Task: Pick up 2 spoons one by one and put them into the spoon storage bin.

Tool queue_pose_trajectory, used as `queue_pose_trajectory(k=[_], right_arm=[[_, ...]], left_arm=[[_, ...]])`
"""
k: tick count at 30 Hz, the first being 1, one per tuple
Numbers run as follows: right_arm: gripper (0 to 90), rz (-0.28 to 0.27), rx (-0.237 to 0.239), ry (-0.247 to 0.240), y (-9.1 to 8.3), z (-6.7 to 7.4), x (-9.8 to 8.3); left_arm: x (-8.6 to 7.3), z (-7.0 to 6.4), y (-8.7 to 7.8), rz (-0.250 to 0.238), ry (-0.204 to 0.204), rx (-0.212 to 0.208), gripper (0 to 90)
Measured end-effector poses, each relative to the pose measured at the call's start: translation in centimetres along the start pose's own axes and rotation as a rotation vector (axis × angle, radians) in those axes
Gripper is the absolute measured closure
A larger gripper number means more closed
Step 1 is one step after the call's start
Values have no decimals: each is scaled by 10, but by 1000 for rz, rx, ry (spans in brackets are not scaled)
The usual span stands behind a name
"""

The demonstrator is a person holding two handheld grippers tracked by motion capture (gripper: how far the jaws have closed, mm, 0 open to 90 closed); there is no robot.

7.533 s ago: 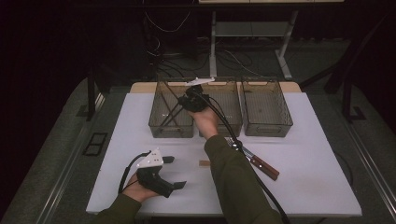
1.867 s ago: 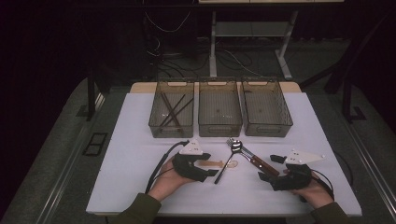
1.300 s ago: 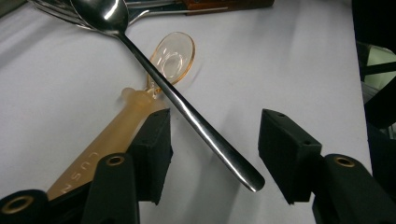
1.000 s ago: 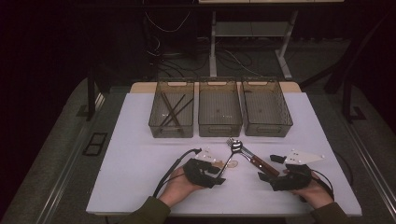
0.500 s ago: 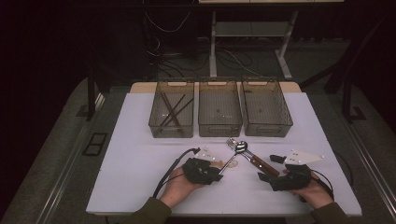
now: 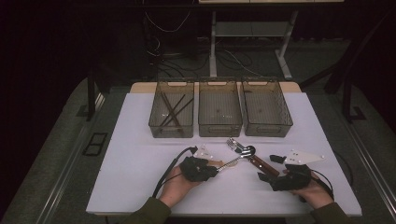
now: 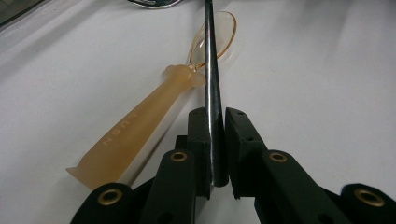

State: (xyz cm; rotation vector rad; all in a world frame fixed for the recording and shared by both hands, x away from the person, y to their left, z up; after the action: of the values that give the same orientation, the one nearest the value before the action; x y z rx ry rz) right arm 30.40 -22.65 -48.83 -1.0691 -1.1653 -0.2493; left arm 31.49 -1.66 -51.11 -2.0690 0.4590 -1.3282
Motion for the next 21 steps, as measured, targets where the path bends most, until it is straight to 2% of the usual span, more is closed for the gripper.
queue_pose_trajectory(k=[5, 15, 16, 19, 21], right_arm=[[164, 0, 0, 0, 0, 0, 0], [164, 5, -4, 8, 2, -1, 1], [164, 3, -20, 16, 3, -3, 2], [165, 31, -8, 50, 7, -8, 9], [165, 43, -18, 61, 10, -13, 15]], left_arm=[[-1, 1, -2, 14, 31, 13, 805], [2, 0, -6, -3, 51, 16, 808], [2, 0, -6, -4, 52, 18, 809], [3, 0, -7, -10, 66, 18, 809], [4, -1, -8, -25, 65, 20, 809]])
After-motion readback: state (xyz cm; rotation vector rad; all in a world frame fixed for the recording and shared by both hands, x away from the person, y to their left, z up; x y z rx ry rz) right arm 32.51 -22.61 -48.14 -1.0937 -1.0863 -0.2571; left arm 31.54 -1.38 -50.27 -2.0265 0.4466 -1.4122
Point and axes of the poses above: each handheld gripper's, and its own axes: y roughly forward along the jaws, x roughly out of its top, z roughly to its left, the point moved 9 cm from there along y, roughly forward along the jaws, and after that the axes turned 11 degrees about -x, right-handed, at the moved point
